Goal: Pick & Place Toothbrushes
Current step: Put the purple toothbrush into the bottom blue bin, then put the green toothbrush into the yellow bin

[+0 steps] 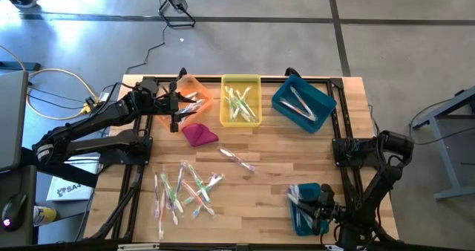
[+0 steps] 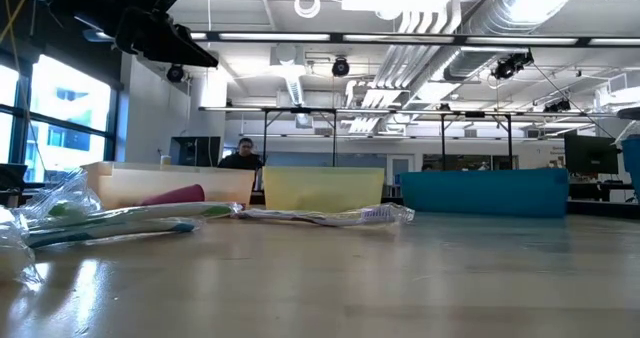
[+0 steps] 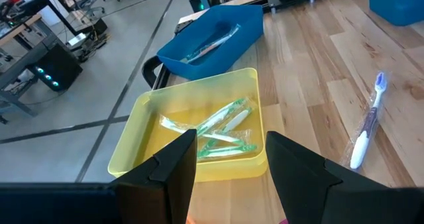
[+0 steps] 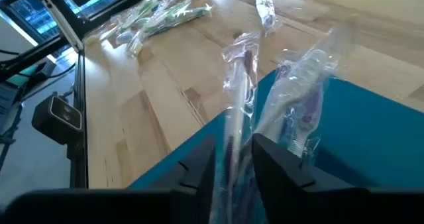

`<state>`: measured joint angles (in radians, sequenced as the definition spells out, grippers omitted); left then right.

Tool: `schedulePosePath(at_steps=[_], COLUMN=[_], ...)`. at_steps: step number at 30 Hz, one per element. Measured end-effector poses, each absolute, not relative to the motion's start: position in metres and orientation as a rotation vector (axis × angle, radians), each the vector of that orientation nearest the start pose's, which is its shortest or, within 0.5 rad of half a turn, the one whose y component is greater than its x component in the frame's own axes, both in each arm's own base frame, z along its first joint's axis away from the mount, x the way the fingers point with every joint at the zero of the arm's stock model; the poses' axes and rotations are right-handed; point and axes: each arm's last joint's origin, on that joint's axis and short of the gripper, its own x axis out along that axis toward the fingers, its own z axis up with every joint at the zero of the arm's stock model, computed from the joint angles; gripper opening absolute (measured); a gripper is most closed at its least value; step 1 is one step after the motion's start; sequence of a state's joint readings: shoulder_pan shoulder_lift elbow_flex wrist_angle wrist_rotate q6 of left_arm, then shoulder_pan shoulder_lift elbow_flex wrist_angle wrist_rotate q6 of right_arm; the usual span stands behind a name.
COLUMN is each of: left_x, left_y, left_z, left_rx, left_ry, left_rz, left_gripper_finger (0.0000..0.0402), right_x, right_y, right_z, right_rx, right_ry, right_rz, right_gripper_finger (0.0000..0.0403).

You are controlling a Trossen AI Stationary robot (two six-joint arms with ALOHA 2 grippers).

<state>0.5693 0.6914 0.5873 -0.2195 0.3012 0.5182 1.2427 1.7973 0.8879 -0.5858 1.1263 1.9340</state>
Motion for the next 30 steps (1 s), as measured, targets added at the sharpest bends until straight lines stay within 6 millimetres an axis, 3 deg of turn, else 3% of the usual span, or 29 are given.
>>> schedulePosePath(at_steps=[7, 23, 30], left_x=[0.137, 0.137, 0.137], left_y=[0.077, 0.077, 0.078], left_z=[0.276, 0.276, 0.276], left_rx=[0.375, 0.374, 0.376], left_ry=[0.354, 0.355, 0.358], left_rz=[0.182, 0.183, 0.194], left_gripper_finger=[0.0175, 0.0175, 0.0175], right_x=[0.115, 0.107, 0.119], right_y=[0.256, 0.231, 0.214], right_z=[0.134, 0.205, 0.225], right_rx=[0.472, 0.371, 0.252], right_ry=[0.375, 0.361, 0.297], right_rz=[-0.378, -0.268, -0.298], right_gripper_finger=[0.0126, 0.0097, 0.0097])
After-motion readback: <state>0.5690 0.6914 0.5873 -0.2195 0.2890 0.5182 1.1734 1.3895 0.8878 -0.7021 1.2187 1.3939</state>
